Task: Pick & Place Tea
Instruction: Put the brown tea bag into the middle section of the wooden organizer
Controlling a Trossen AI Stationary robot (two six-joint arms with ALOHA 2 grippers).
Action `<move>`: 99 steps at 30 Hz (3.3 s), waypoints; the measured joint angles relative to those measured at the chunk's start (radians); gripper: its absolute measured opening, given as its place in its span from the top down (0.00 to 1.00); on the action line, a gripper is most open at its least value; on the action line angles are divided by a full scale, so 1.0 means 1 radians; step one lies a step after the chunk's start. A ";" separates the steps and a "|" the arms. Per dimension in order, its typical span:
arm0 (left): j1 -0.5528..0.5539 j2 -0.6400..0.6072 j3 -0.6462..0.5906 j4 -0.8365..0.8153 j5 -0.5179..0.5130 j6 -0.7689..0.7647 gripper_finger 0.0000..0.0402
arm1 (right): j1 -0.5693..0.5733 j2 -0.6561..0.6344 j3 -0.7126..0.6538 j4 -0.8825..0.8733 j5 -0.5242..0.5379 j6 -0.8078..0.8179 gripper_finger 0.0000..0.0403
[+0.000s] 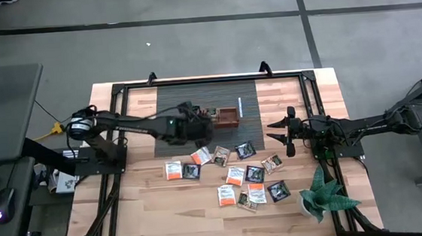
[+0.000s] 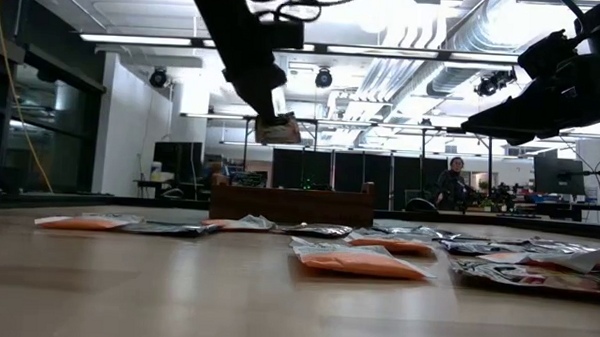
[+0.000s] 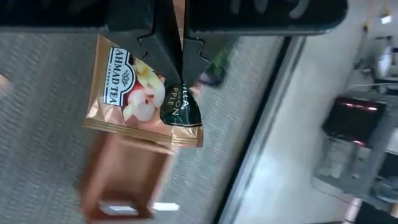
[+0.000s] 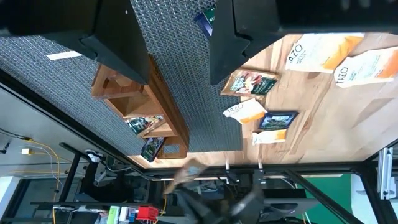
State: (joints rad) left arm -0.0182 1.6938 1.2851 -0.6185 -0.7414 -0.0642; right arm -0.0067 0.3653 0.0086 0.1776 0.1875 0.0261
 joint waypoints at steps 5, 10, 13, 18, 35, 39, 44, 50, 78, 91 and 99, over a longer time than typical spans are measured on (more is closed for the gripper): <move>0.064 0.062 0.017 0.047 -0.007 0.100 1.00 | 0.000 0.000 0.000 0.000 0.000 0.000 0.61; 0.102 0.136 0.099 0.011 -0.013 0.154 1.00 | 0.000 0.000 0.000 0.001 0.000 0.000 0.61; 0.119 0.167 0.145 0.009 -0.023 0.195 1.00 | 0.000 0.000 0.000 0.000 0.000 0.000 0.61; 0.134 0.209 0.161 0.037 -0.020 0.282 1.00 | 0.000 0.000 0.000 0.002 0.000 0.000 0.61; 0.137 0.268 0.161 0.071 0.013 0.284 1.00 | 0.000 0.000 0.000 0.000 0.000 0.000 0.61; 0.137 0.273 0.161 0.068 0.011 0.269 1.00 | 0.000 0.000 0.000 0.000 0.000 0.000 0.61; 0.137 0.273 0.161 0.056 0.028 0.266 1.00 | 0.000 0.000 0.000 0.000 0.000 0.000 0.60; 0.137 0.273 0.161 0.044 0.033 0.262 1.00 | 0.000 0.000 0.000 0.000 0.000 0.000 0.60; 0.137 0.273 0.160 0.033 0.017 0.270 0.68 | 0.000 0.000 0.000 0.000 0.000 0.000 0.60; 0.041 0.233 0.188 -0.043 0.204 0.303 0.67 | 0.000 0.000 0.000 0.000 0.000 0.000 0.61; -0.071 0.227 0.190 -0.032 0.339 0.273 0.67 | 0.000 0.000 0.000 0.000 0.000 0.000 0.61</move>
State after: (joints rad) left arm -0.0893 1.9206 1.4754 -0.6508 -0.4019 0.2087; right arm -0.0067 0.3649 0.0086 0.1776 0.1875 0.0257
